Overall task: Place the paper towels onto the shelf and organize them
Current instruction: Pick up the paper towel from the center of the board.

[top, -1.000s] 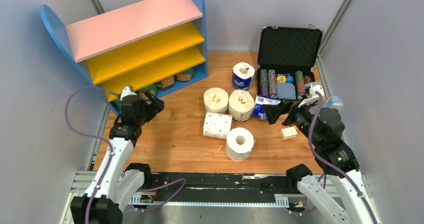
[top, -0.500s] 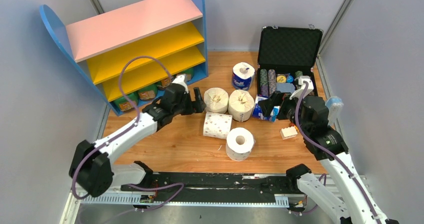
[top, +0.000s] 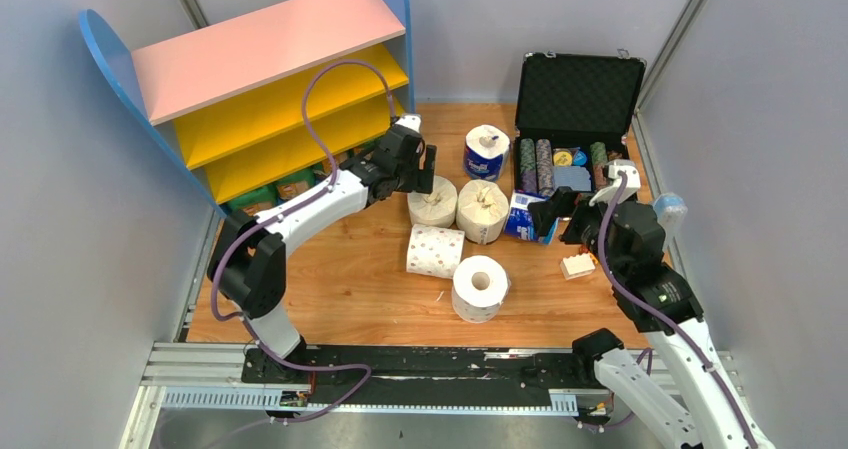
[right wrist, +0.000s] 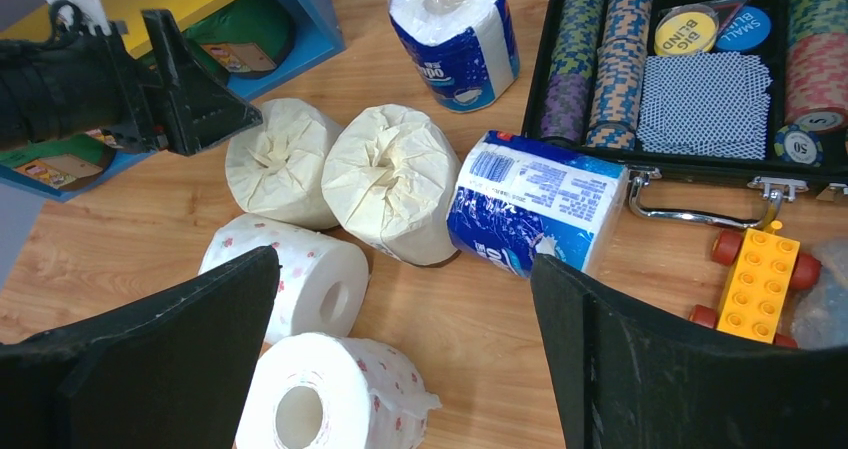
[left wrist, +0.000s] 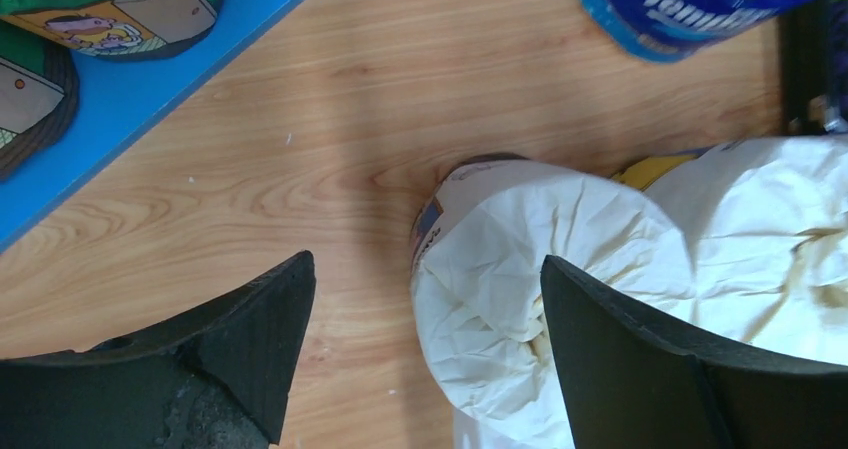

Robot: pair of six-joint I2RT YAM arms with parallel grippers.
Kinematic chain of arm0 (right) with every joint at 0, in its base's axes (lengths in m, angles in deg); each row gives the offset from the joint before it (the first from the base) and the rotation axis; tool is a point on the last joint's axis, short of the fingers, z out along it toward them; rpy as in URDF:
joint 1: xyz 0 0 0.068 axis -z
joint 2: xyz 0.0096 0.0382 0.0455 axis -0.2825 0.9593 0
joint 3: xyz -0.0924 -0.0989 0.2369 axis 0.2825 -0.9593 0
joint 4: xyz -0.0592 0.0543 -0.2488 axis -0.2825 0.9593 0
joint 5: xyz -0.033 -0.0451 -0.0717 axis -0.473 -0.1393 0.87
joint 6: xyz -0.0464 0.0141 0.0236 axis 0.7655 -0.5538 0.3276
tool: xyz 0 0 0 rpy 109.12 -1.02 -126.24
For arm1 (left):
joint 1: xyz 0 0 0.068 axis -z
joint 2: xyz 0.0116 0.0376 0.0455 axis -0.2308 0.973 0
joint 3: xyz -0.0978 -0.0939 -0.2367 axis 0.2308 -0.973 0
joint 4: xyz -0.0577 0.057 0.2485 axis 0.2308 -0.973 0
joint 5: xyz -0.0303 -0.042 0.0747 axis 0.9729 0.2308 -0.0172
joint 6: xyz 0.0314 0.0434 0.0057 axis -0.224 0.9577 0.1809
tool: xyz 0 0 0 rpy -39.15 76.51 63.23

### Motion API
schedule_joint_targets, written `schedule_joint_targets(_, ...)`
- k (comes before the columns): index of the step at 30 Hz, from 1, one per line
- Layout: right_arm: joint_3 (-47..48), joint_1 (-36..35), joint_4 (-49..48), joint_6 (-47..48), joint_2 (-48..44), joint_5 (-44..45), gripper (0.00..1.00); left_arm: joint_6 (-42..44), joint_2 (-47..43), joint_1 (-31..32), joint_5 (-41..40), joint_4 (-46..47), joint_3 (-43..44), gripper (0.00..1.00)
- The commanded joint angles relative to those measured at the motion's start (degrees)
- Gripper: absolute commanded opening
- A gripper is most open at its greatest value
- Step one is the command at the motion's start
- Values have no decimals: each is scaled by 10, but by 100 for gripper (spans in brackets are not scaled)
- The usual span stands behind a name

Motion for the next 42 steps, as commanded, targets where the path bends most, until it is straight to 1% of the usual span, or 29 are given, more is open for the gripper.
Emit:
schedule_joint_targets(1, -9, -2, 2, 15, -22, 30, 100, 74, 13, 11, 1, -55, 23, 89)
schedule_joint_targets(4, -14, -2, 4, 20, -27, 38, 100, 98, 20, 13, 34, -54, 28, 88)
schedule_joint_targets(8, -12, -3, 7, 22, -24, 45, 100, 123, 43, 14, 62, -85, 64, 87)
schedule_joint_targets(14, -16, -3, 8, 24, -26, 55, 100, 144, 69, 14, 78, -123, 100, 85)
schedule_joint_targets(18, -20, -3, 6, 24, -21, 58, 100, 149, 79, 14, 62, -122, 100, 81)
schedule_joint_targets(20, -20, -3, 5, 24, -17, 58, 100, 149, 93, 14, 48, -128, 109, 76)
schedule_joint_targets(24, -24, -2, 5, 20, -22, 62, 100, 142, 113, 14, 59, -133, 127, 70)
schedule_joint_targets(27, -31, -3, 5, 15, -43, 71, 100, 114, 110, 14, 57, -132, 120, 64)
schedule_joint_targets(31, -39, -3, 7, 15, -69, 76, 100, 68, 73, 14, 24, -130, 97, 48)
schedule_joint_targets(32, -40, -2, 8, 15, -73, 76, 100, 60, 65, 14, 14, -132, 86, 41)
schedule_joint_targets(36, -39, -3, 7, 14, -71, 75, 100, 24, 8, 14, -35, -144, 60, 29)
schedule_joint_targets(39, -38, -2, 7, 12, -68, 74, 100, 26, -30, 14, -61, -160, 49, 26)
schedule_joint_targets(42, -38, -2, 7, 12, -71, 73, 100, 33, -50, 13, -78, -186, 52, 25)
